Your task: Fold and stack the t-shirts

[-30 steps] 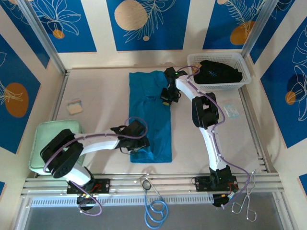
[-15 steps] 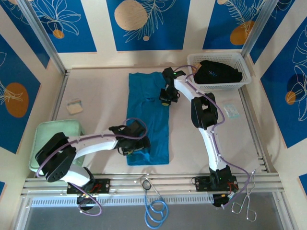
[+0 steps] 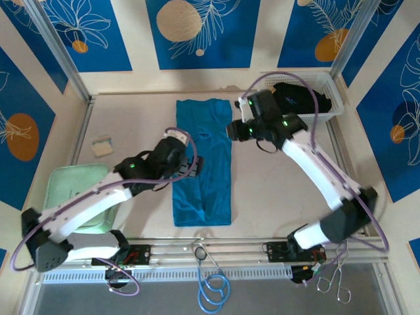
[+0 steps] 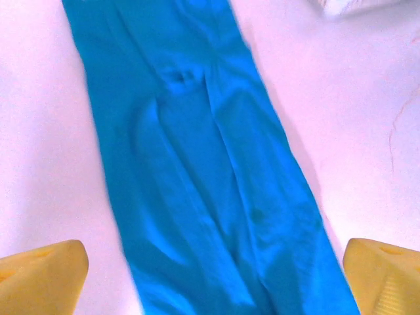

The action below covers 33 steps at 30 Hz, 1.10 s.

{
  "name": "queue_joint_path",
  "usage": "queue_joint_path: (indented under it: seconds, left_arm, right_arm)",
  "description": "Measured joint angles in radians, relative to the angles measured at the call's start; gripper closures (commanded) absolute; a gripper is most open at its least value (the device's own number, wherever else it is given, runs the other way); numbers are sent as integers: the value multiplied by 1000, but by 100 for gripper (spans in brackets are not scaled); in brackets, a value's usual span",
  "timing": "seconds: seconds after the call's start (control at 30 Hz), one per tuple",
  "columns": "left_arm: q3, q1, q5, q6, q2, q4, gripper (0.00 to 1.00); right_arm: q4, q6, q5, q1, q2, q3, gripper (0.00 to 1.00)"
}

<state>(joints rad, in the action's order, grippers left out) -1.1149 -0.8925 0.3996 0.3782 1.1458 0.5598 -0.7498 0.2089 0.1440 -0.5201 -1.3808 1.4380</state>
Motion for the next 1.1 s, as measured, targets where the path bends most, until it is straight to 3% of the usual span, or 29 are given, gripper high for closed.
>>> queue_joint_path:
  seconds: [0.1, 0.13, 0.23, 0.33, 0.4, 0.7, 1.1]
  left_arm:
    - [100, 1, 35, -243, -164, -153, 5]
    - [147, 1, 23, -330, -225, -203, 1]
    - [308, 1, -61, -603, -404, -326, 2]
    - [401, 1, -172, -815, -545, -289, 0]
    - [389, 1, -234, -904, -580, -211, 0]
    - [334, -2, -403, -1136, -465, 230, 0]
    - [461, -55, -581, -1299, -244, 245, 7]
  right_arm:
    - [24, -92, -12, -39, 157, -127, 55]
    - [27, -130, -16, -48, 201, -165, 55]
    - [48, -301, -16, -102, 327, -295, 55]
    - [43, -519, 5, -239, 448, -456, 46]
    - [10, -618, 13, -320, 503, -538, 46]
    - [-78, -723, -24, -455, 475, -640, 43]
    - [56, -734, -46, -554, 159, -761, 38]
